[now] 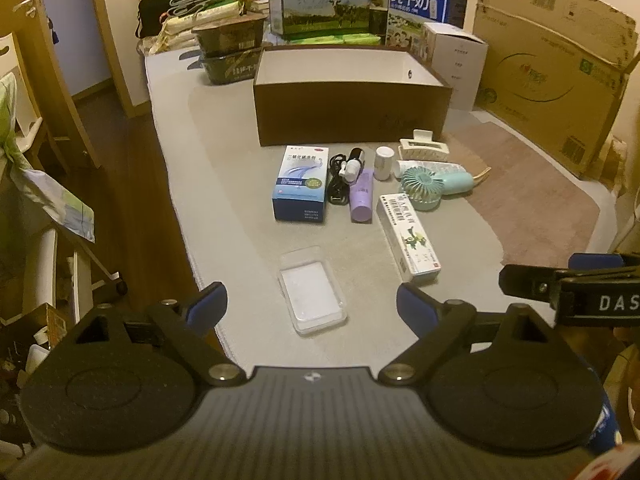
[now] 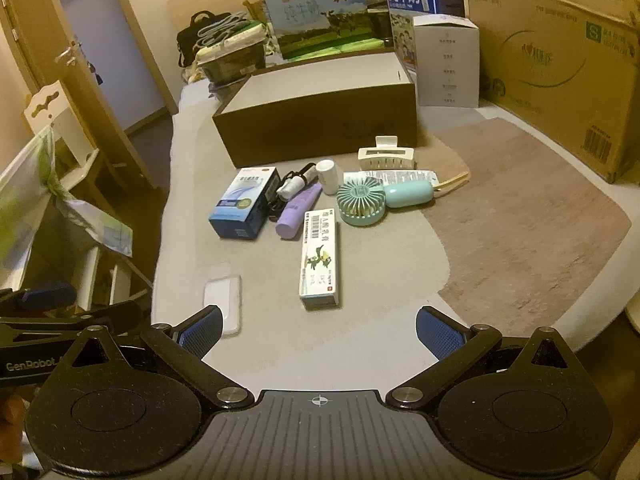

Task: Organize rigid objects
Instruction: 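Grasp the clear plastic tray with the left tool while the right grasps the cream box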

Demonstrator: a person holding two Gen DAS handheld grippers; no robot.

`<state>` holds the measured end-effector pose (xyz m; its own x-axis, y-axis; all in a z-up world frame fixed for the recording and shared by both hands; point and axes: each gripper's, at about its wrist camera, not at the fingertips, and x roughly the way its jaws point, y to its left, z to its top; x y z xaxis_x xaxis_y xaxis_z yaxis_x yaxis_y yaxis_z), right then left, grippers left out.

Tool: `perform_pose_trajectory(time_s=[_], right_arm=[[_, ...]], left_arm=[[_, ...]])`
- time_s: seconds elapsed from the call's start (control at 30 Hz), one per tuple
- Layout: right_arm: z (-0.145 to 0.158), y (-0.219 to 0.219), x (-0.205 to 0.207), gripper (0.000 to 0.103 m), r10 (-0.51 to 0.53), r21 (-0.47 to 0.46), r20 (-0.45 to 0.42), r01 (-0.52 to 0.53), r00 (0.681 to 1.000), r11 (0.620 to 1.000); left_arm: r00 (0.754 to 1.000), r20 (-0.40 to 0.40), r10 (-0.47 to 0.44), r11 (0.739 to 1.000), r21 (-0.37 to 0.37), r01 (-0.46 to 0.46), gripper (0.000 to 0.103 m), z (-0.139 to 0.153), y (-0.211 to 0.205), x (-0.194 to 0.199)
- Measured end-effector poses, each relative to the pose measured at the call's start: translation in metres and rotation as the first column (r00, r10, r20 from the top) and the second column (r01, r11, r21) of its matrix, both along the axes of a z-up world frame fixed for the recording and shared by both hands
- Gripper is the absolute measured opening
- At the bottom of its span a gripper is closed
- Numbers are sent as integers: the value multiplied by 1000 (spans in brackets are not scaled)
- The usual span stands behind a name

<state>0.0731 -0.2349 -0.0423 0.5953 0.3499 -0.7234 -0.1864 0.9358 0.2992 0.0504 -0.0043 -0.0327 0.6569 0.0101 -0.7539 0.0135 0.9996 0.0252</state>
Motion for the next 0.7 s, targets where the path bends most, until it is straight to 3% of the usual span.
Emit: perform_pose_trajectory(time_s=[0.13,0.27,0.7], right_arm=[[-8,-1,13,102,-3,2,-1,3,1000,1000],[-19,-1,30,90,2,10,-24,-2,1000,1000],[-51,8,72,76,30,-2,-64,-31,997,1000]], left_arm=[[1000,-18,18,1000,1,-18,89,-12,2,15],[999,-34,27,1000,4,-27,87,-24,4,29],[993,-109,46,999,10,-45,78,-69,1,75]])
